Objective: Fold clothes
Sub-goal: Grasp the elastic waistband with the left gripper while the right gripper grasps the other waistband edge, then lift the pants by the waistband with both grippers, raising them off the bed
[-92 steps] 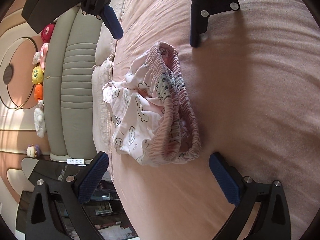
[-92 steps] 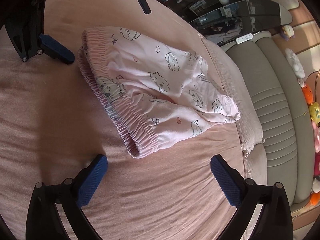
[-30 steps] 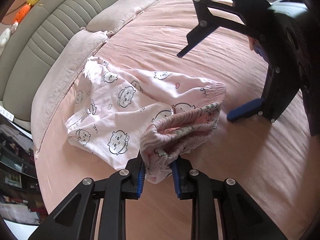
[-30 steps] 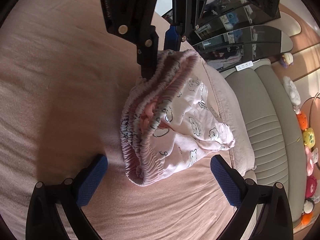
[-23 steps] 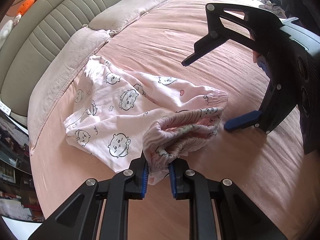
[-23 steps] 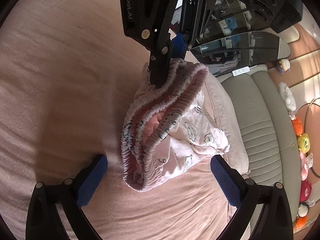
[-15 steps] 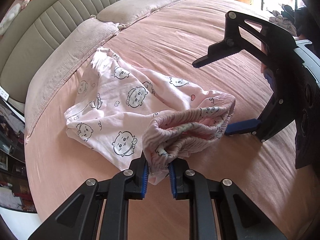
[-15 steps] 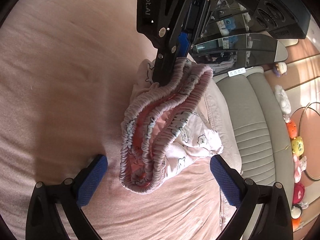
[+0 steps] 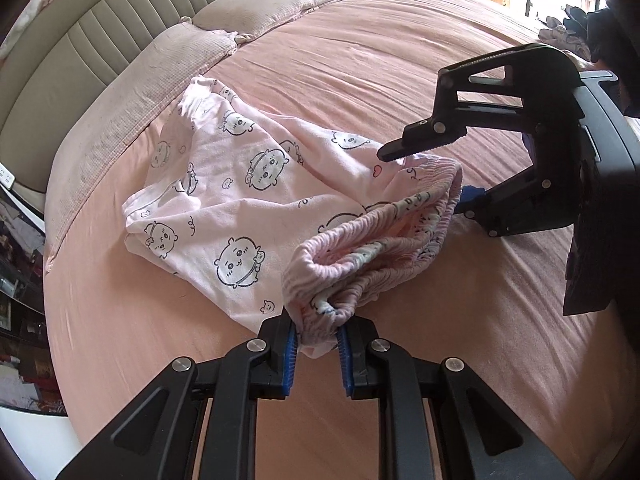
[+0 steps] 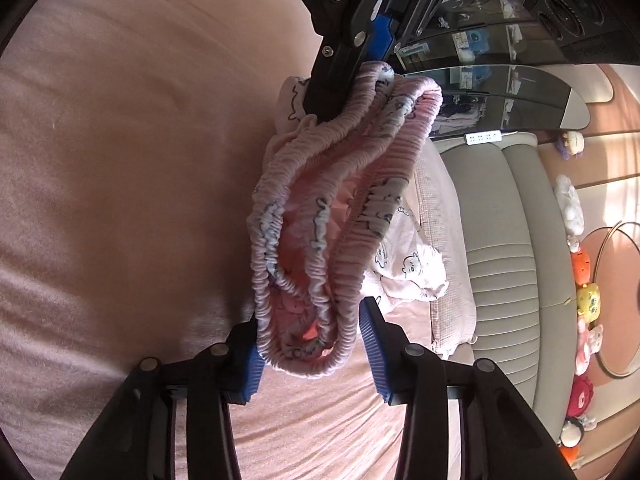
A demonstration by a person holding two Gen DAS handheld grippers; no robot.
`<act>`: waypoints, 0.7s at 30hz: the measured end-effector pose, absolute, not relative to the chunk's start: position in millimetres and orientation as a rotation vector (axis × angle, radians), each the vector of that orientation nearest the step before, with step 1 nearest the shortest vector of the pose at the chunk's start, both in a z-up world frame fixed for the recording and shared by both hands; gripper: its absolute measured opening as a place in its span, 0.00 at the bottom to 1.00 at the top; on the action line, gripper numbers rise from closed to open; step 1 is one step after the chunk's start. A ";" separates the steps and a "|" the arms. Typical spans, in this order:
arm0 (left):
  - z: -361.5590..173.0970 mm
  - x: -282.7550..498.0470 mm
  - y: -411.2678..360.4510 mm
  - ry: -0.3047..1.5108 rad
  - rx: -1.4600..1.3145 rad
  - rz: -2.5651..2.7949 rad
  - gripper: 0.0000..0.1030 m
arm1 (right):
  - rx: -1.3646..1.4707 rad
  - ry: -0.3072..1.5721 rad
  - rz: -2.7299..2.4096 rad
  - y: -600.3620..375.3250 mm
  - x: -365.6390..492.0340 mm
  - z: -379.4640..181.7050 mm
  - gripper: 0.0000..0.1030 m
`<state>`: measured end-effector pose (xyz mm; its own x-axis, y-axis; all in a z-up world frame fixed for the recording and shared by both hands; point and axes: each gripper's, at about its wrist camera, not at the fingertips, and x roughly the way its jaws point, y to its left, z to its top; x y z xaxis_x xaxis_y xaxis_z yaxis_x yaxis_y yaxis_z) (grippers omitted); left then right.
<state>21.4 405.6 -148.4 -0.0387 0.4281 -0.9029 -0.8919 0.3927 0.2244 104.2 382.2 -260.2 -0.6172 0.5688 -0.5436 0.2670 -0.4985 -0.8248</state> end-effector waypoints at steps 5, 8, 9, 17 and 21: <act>-151.4 22.1 404.6 1.161 -0.529 1.144 0.15 | -1.283 -1.444 2.231 382.7 103.8 -259.1 0.38; -152.4 22.9 404.0 1.154 -0.539 1.145 0.15 | -1.304 -1.437 2.237 382.4 104.1 -259.2 0.31; -152.7 23.3 403.4 1.151 -0.541 1.144 0.15 | -1.311 -1.435 2.239 382.3 104.2 -259.2 0.24; -165.8 39.2 391.8 1.191 -0.520 1.091 0.15 | -1.383 -1.365 2.276 386.5 104.0 -253.4 0.19; -164.6 39.5 384.2 1.171 -0.553 1.067 0.15 | -1.427 -1.323 2.305 389.7 106.7 -244.2 0.19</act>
<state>39.5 384.2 -164.6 0.0130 0.3776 -0.9259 -0.8867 0.4324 0.1639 106.7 389.7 -244.2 -0.5466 0.5084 -0.6654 0.3181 -0.6090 -0.7266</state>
